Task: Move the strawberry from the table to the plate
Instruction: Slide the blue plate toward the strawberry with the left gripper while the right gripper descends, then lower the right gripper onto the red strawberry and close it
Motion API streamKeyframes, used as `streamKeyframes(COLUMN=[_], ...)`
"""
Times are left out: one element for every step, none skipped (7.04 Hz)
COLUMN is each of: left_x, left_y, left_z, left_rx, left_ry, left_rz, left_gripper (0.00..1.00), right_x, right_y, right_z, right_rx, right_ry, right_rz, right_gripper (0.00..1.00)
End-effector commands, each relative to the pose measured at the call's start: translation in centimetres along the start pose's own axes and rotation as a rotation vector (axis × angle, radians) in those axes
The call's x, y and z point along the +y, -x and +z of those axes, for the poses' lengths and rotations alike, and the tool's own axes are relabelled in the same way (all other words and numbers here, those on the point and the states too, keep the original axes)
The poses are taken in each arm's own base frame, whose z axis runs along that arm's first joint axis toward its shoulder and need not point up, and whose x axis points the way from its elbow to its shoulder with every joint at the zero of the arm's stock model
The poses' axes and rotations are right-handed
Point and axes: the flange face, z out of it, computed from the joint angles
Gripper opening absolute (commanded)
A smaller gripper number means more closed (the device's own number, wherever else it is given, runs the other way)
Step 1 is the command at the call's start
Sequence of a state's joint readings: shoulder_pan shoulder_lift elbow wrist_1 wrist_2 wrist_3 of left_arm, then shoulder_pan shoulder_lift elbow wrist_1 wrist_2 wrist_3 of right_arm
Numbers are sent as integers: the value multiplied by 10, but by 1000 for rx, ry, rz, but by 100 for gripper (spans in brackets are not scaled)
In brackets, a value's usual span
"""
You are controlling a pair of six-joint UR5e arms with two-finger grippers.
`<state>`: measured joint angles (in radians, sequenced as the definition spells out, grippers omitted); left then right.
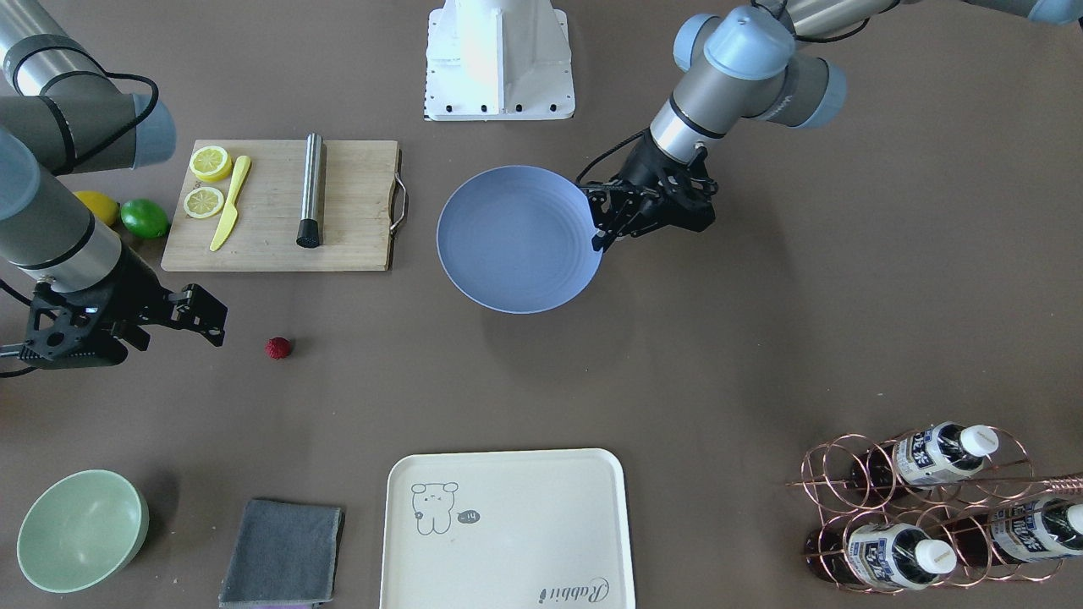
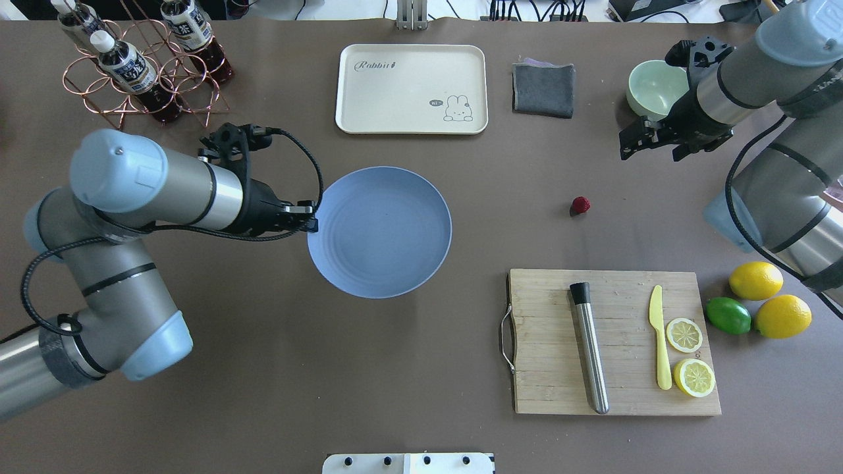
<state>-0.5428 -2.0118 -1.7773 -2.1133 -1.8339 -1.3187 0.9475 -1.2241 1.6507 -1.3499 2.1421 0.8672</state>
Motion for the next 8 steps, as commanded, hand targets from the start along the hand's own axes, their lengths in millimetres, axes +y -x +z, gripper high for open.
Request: streamKeyframes(left_x=[28, 46, 55, 57, 58, 59, 58, 57], left_y=[-23, -23, -23, -17, -12, -12, -14, -13], left_z=[37, 52, 60, 66, 67, 66, 64, 62], left_rx=[-42, -60, -70, -84, -90, -88, -82, -81], left_ry=[-36, -41, -39, -38, -35, -35, -34, -35], left_rz=[15, 23, 29, 29, 30, 30, 30, 37], left_gripper=[0, 0, 0, 0, 0, 0, 0, 75], right_x=[9, 15, 17, 19, 22, 24, 28, 30], right_y=[13, 21, 23, 24, 26, 29, 33, 35], right_z=[21, 26, 29, 32, 36, 39, 43, 45], right_rx=[11, 9, 8, 7, 9, 8, 10, 12], right_ry=[27, 34, 38, 44, 49, 54, 60, 58], right_rz=[-1, 19, 14, 11, 13, 19, 16, 17], right_gripper=[100, 100, 100, 100, 100, 100, 100, 100])
